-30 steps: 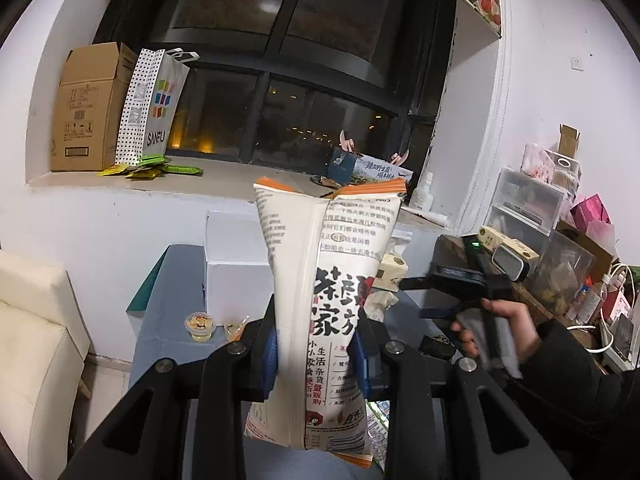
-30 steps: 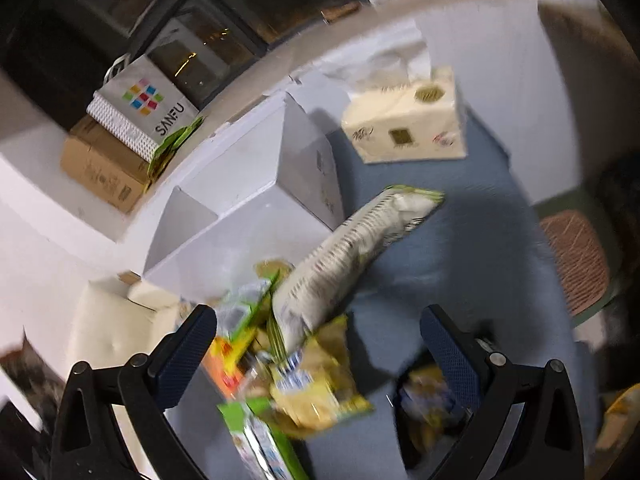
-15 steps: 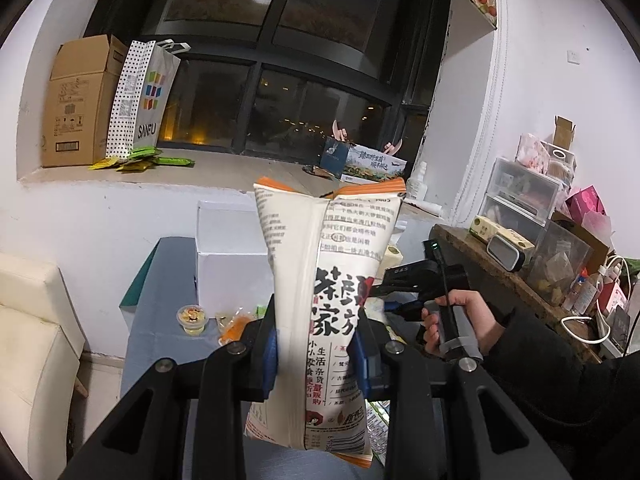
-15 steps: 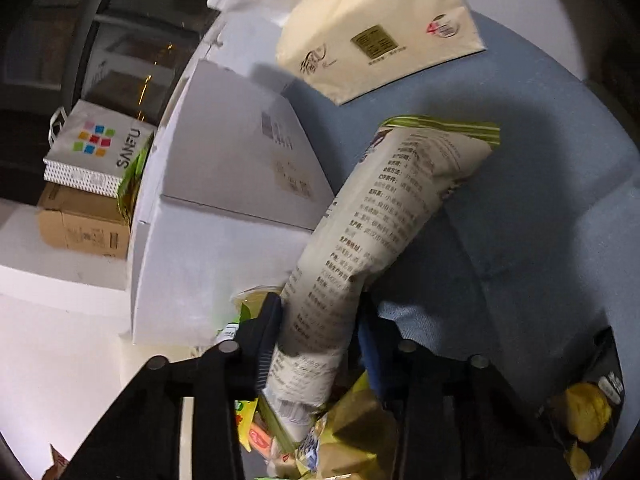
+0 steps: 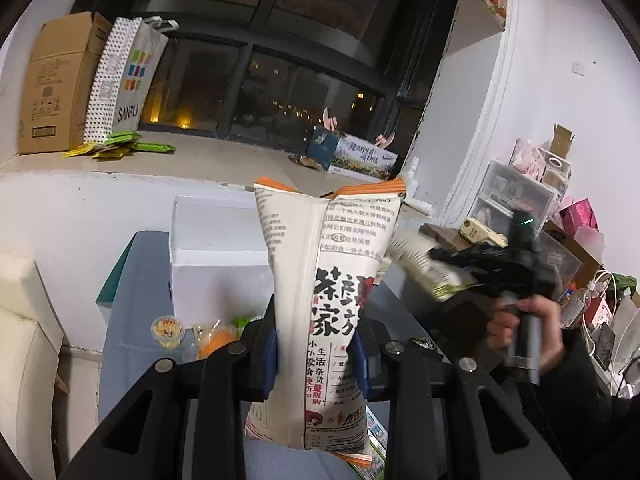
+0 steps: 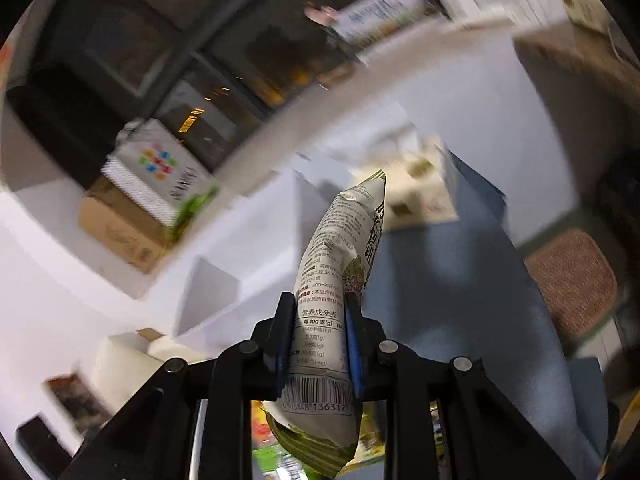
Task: Organize snacks
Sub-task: 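Carry the white bag into the box with the left tool while the right tool grasps a long white-green packet, then release both packets into the white box and withdraw both tools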
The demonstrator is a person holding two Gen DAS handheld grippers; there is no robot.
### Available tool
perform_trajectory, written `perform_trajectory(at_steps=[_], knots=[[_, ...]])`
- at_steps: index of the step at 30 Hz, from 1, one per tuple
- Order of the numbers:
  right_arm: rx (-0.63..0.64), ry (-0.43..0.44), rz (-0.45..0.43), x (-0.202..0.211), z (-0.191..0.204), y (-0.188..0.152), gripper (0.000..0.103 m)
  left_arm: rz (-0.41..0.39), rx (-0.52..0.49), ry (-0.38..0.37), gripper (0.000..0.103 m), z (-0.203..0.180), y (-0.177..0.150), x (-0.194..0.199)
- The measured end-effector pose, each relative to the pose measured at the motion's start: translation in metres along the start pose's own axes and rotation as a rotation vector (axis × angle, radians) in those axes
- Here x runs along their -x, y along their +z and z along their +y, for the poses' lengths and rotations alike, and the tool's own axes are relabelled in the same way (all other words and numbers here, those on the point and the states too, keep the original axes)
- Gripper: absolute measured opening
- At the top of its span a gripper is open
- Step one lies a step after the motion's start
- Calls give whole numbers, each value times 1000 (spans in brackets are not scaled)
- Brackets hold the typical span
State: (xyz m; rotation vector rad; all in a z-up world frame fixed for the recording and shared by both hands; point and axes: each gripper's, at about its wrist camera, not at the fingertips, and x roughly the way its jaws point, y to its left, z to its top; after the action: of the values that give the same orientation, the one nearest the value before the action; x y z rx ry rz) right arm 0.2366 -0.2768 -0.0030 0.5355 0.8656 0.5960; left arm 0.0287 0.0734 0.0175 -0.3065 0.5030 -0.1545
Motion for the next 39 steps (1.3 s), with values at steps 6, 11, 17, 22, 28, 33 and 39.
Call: perform_trajectory(at_steps=[6,11,17,22,28,33,39], knots=[[272,-27,-39,-2,70,17,25,76,8,23,34,17,60,-57],[360,-52,-6,-41,104,37,25,114,15,67,34,36,112,-105],[419,-107,73,-109,122,72,25,213,46,133,33,69,148,-173],[426,-150,142,-159,121,93,25,285,16,196,34,89,155,-220],[388,-182,215,-201,109,103,32,411,12,295,103,105,145,-259],[378,-193,158,-197,96,105,103,407,1,292,103,111,139,-255],[368,-147,172,-188,85,98,103,307,9,269,103,109,138,-222]])
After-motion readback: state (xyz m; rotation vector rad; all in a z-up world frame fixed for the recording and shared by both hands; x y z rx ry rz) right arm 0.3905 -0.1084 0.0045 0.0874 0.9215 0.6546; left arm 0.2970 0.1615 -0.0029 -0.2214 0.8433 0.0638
